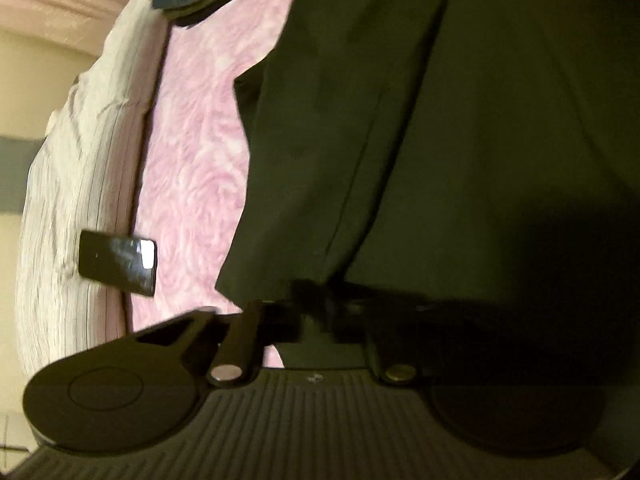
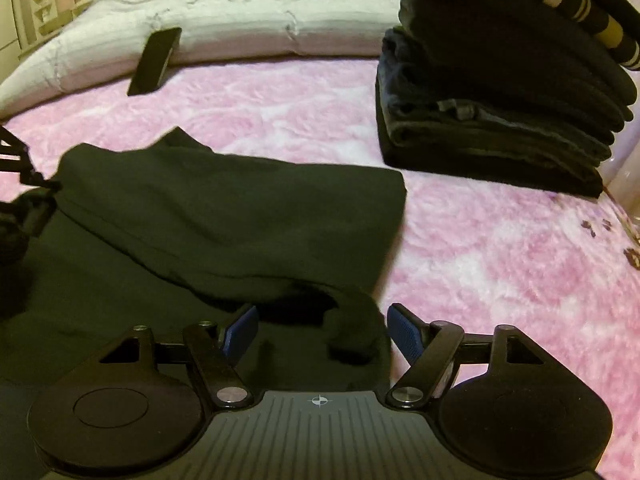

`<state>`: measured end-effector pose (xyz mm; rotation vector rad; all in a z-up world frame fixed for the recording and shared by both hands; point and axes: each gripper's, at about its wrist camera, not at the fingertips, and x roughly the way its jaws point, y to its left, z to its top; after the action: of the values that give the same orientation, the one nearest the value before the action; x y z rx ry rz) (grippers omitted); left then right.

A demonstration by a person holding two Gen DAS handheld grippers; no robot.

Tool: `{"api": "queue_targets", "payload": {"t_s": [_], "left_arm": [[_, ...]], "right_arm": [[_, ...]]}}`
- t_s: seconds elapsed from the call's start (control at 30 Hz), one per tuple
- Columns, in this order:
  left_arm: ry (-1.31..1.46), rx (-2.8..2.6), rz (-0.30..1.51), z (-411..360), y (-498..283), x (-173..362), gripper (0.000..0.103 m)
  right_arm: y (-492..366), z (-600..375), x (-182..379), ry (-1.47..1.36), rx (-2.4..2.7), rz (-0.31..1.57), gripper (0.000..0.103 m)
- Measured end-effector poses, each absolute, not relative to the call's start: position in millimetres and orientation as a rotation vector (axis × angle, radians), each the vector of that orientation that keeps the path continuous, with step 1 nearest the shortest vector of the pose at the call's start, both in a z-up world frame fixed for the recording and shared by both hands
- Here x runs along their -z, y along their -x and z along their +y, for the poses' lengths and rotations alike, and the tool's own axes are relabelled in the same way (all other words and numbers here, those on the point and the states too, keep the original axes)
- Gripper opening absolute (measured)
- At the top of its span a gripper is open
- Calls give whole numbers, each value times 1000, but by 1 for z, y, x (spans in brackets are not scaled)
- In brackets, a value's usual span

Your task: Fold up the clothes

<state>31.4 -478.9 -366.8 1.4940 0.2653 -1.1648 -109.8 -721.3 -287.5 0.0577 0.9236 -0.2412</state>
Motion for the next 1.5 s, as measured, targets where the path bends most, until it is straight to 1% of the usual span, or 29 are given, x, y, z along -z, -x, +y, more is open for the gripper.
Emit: {"api": "queue_targets", "payload": {"t_s": [0.03, 0.07, 0.13, 0.2, 0.33, 0.4, 0.63, 0.77, 0.87, 0.97, 1.0, 1.07, 1.17, 1.3, 1.37, 1.5], "left_arm": [[-1523, 1176, 239, -482, -30, 370, 3], [-1487, 1161, 201, -476, -28, 354, 3], [-1411, 1118, 128, -462, -21, 324, 3], [-1425, 1101, 110, -444, -13, 318, 3], [-1594, 1090, 276, -414, -21, 363, 3], [-1582, 1069, 312, -406, -28, 370, 3], [-1529, 1060, 355, -400, -29, 368, 3], [-1506, 1054, 393, -397, -29, 369, 8], [-1466, 1037, 434, -400, -31, 365, 12], [-1406, 1018, 480, -392, -23, 353, 17], [-1383, 1011, 496, -389, -19, 348, 17], [-1315, 997, 551, -382, -8, 339, 19], [-1219, 975, 657, -367, 16, 331, 24], [-1163, 944, 759, -343, 60, 331, 24], [-1149, 936, 804, -333, 83, 331, 29], [-1110, 913, 892, -311, 129, 333, 30]], "right_arm": [[111, -723, 288, -54, 241, 921, 87], [111, -724, 287, -51, 241, 919, 89], [114, -726, 289, -46, 232, 922, 89], [115, -728, 294, -49, 230, 944, 89], [108, -729, 310, -40, 224, 1004, 89], [104, -726, 313, -4, 214, 1008, 89], [97, -729, 315, 29, 253, 1011, 90], [100, -742, 313, 45, 371, 1040, 90], [113, -752, 310, 3, 451, 1051, 91], [128, -764, 306, -99, 479, 1044, 91], [131, -763, 304, -98, 470, 1043, 91], [137, -761, 302, -91, 451, 1043, 91], [148, -762, 304, -68, 424, 1061, 91], [165, -779, 304, -108, 386, 1061, 92], [169, -779, 302, -51, 346, 1068, 92], [191, -779, 301, 5, 327, 1119, 93]]}}
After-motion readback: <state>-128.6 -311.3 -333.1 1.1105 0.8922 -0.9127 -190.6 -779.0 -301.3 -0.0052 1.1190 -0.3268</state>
